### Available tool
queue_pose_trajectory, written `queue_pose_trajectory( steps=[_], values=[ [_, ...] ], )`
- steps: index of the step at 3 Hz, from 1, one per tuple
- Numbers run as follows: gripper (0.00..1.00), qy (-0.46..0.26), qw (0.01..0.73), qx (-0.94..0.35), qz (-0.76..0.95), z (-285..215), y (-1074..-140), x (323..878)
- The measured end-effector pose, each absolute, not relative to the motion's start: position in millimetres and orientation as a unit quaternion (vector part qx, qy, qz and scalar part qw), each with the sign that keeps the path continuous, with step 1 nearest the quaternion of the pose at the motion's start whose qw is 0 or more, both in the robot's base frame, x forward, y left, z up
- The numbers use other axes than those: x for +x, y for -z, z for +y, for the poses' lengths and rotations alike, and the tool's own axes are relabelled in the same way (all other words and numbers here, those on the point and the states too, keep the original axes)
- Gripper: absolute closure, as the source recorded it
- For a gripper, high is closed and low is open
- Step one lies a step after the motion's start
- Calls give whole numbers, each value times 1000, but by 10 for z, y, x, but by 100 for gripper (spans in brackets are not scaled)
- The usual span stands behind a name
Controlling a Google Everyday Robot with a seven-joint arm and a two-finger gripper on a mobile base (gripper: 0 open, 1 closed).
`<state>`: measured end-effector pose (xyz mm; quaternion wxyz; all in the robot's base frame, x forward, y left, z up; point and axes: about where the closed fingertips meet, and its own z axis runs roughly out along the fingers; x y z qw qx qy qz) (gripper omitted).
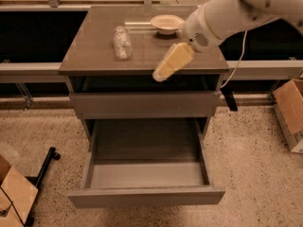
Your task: Place water bottle into middle drawer
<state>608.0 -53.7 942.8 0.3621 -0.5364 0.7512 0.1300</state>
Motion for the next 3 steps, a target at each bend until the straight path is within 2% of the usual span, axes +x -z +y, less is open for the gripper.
queue_pose_trajectory(
  steps=[2, 3],
  values=[
    [0, -145, 435, -457, 762, 14, -9112, 7097],
    [0, -145, 434, -458, 762, 12, -9111, 7091]
  ],
)
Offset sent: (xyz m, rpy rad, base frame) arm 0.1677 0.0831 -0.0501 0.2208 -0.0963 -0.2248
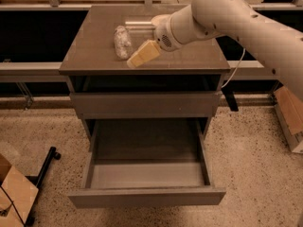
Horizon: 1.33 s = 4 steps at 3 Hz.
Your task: Place water bottle into middle drawer
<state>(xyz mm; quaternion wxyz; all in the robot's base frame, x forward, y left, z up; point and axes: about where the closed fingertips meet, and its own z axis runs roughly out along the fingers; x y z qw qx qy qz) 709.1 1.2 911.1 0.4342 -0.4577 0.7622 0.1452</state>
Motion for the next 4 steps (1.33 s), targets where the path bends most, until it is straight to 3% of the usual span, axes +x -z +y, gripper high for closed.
queue_pose_trajectory(
  steps=[1, 4],
  values=[
    [0, -162, 451, -431, 764, 131, -9053, 7180],
    [0, -201, 515, -317, 770, 827, -8517, 8316]
  ],
)
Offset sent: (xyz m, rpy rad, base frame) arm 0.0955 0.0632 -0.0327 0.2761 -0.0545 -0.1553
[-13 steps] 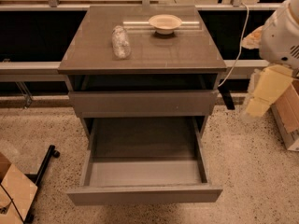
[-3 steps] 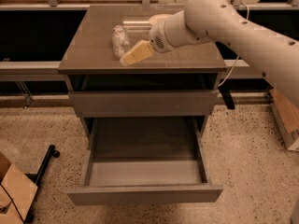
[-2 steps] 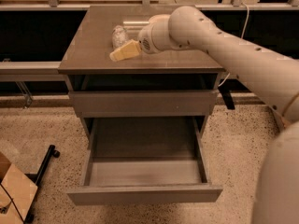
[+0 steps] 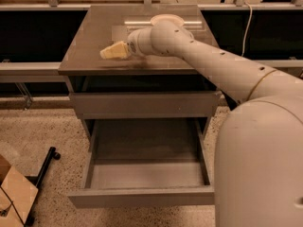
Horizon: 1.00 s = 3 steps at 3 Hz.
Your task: Place water bottle into middle drawer
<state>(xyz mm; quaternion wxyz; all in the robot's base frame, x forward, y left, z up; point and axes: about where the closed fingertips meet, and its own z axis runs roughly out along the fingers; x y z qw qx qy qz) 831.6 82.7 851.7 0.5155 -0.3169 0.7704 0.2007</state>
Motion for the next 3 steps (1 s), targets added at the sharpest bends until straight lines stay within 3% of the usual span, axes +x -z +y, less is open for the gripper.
queue_pose_trajectory(
  steps=[1, 3],
  values=[
    [19, -207, 517, -304, 773, 967, -8420, 8509],
    [64, -184, 526, -285, 780, 755, -8453, 8552]
  ],
)
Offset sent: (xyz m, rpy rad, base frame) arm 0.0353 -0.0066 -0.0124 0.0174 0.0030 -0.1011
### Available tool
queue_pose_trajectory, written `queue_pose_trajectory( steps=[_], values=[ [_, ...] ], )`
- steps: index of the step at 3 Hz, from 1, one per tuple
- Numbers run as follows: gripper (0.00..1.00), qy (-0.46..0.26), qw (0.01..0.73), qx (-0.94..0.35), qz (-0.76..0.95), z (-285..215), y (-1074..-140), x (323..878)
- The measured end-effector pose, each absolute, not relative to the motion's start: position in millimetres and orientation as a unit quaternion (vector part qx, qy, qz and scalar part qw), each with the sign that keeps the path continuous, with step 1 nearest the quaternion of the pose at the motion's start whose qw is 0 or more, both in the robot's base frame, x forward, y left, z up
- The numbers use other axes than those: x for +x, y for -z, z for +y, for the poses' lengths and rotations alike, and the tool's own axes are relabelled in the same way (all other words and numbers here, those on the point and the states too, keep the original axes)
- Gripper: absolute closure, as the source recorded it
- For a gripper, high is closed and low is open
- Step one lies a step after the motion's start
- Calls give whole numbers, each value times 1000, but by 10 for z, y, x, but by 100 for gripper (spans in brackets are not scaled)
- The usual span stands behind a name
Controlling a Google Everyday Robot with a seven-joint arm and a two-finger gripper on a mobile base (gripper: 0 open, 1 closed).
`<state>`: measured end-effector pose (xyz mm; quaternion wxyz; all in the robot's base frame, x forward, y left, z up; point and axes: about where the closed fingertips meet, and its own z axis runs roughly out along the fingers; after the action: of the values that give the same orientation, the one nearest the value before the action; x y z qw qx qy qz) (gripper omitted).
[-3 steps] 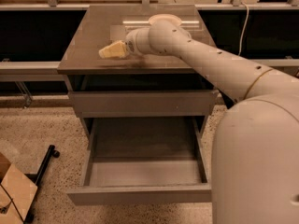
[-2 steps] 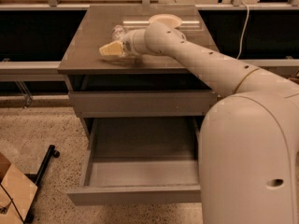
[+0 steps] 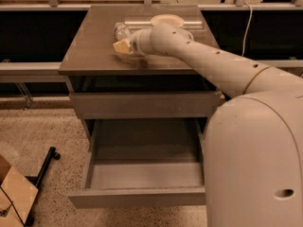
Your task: Place water bottle into middle drawer
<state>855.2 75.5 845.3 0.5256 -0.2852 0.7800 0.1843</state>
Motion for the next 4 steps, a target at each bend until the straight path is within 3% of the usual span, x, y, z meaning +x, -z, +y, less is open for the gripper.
queue_pose_trajectory(
  steps=[1, 2, 4],
  values=[
    [89, -194, 527, -286, 776, 441, -8637, 8385],
    [100, -212, 528, -333, 752, 92, -9026, 7911],
    [100, -269, 487, -465, 688, -299, -9137, 6732]
  ],
)
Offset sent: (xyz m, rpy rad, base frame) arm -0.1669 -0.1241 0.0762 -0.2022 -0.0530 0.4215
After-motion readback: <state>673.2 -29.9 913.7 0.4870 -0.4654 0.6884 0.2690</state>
